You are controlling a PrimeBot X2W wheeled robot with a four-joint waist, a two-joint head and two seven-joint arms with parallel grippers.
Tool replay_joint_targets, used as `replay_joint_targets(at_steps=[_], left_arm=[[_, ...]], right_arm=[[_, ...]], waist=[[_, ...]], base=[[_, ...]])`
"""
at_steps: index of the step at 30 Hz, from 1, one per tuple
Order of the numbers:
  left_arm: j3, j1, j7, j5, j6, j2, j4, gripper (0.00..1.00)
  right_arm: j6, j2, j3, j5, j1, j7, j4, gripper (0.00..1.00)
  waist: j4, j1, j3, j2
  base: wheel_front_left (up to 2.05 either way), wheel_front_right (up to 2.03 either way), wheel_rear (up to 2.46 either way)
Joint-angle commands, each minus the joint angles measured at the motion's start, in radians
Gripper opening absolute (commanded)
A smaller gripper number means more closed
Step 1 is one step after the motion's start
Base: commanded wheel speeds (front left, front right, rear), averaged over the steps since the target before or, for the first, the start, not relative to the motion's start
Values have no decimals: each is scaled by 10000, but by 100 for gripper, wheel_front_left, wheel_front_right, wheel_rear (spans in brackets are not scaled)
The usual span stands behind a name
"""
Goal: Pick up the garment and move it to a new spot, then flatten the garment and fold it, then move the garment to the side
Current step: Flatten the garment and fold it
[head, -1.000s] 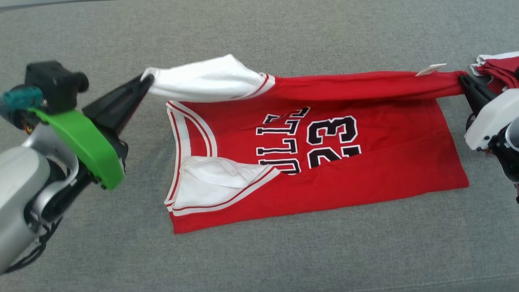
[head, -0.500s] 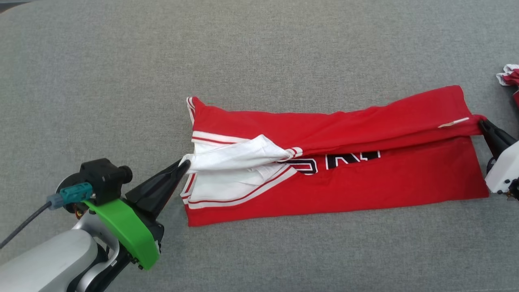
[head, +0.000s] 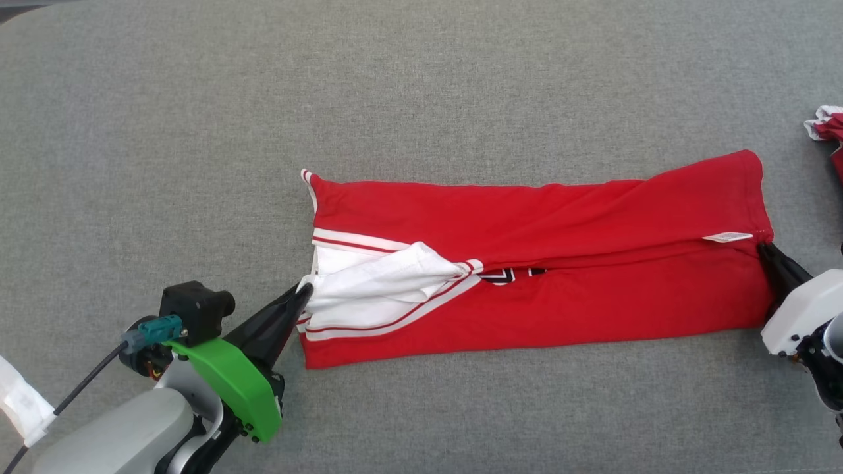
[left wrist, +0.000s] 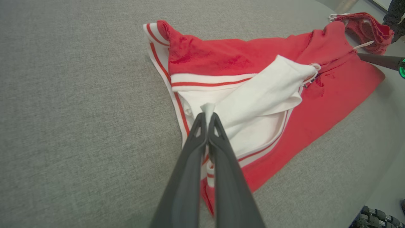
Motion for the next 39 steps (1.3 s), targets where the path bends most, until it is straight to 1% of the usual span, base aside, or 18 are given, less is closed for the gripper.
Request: replay_joint_targets(at_steps=[1,2,5,7,11,12,13,17,21,22,25,30,35,39], left_arm=[[34,200,-86,-42,116,-94,204,100],[113,256,-134,-33,180,-168,343,100],[531,556,-278,-42,430,-401,573,100],[1015,806,-326,160,731,-544,628,100],[2840,1848,-327,1105,1366,-1196,300,100],[3727,2571,-330,1578,1542,-1631,143,100],[4147,2911,-331,1888,1566,-1864,82,100],[5385,4321,-335,3102,1723,-2807,73,100],[6300,5455,-336,4517,1829,-3631,55,100],[6300,5455,-336,4517,1829,-3631,55,100],[6826,6191,-335,5444,1734,-4260,10,100],[7464,6996,-334,6810,1401,-5038,23,100],[7794,7386,-336,7715,895,-5610,217,100],[7938,7519,-336,8233,541,-5915,332,100]], right_arm=[[-12,135,-1,-131,250,-85,103,92],[-12,176,-37,-190,269,-168,92,100],[-12,265,-217,-428,245,-598,-16,100],[-12,347,-354,-646,324,-967,-91,100],[-12,523,-410,-1418,542,-1840,-324,100],[-10,647,-359,-2034,654,-2323,-375,100],[-10,788,-378,-2290,729,-2502,-358,100],[-10,1595,-616,-3277,1011,-2884,-167,100],[-10,2393,-1285,-3967,1434,-2924,-394,100],[-10,2393,-1285,-3967,1434,-2924,-394,100],[-10,2875,-1833,-4412,2009,-2925,-630,100],[-10,3300,-2530,-4731,2714,-2925,-866,100],[-10,3360,-2970,-4807,2960,-2926,-781,100],[-10,3256,-3485,-4599,2589,-2926,-177,100]], waist=[[-69,1,-184,0],[-88,1,-278,0],[-151,1,-635,0],[-177,1,-891,0],[-146,1,-1407,0],[-116,1,-1690,0],[-99,1,-1820,0],[31,1,-2350,0],[203,1,-2796,0],[203,1,-2796,0],[417,1,-3123,0],[837,1,-3455,0],[1206,1,-3551,0],[1430,1,-3505,0]], base=[[0,0,0],[0,0,0],[0,0,0],[0,0,0],[0,0,0],[0,0,0],[0,0,0],[0,0,0],[0,0,0],[0,0,0],[0,0,0],[0,0,0],[0,0,0],[0,0,0]])
